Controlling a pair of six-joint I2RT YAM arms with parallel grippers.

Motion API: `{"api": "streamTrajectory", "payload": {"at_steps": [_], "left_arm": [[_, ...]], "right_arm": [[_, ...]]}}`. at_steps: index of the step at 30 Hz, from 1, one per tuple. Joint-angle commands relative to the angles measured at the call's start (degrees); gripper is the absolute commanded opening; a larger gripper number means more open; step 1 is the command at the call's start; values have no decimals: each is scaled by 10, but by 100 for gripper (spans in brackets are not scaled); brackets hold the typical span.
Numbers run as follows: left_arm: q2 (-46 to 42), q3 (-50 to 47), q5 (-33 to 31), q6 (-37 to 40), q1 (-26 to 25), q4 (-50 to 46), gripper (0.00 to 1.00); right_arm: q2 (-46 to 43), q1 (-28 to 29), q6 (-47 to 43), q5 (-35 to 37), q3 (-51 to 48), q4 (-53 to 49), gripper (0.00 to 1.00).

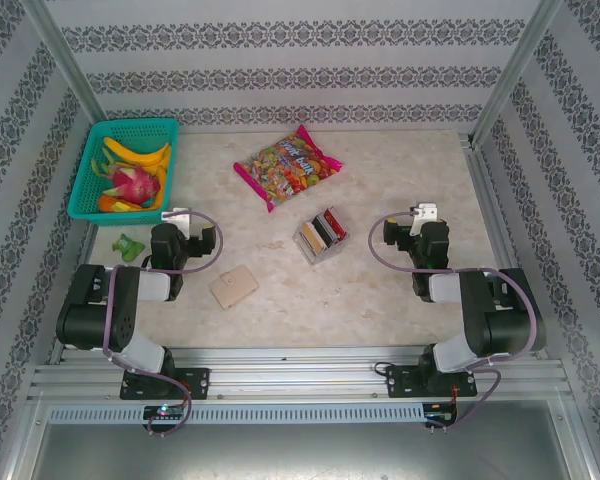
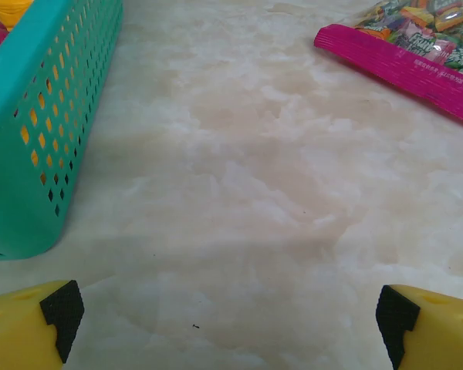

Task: Put the credit cards into the card holder
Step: Move the storage box to the center of the table.

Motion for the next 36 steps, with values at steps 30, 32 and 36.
{"api": "streamTrajectory", "payload": {"at_steps": [30, 32, 36], "left_arm": [[-175, 28, -35, -57, 9, -192, 100], [-213, 33, -24, -93, 9, -229, 100], [-275, 64, -116, -282, 9, -387, 100]], "right_arm": [[-185, 3, 60, 6, 94, -318, 98], [-226, 2, 140, 16, 141, -438, 98], [-268, -1, 184, -208, 222, -580, 98]]}}
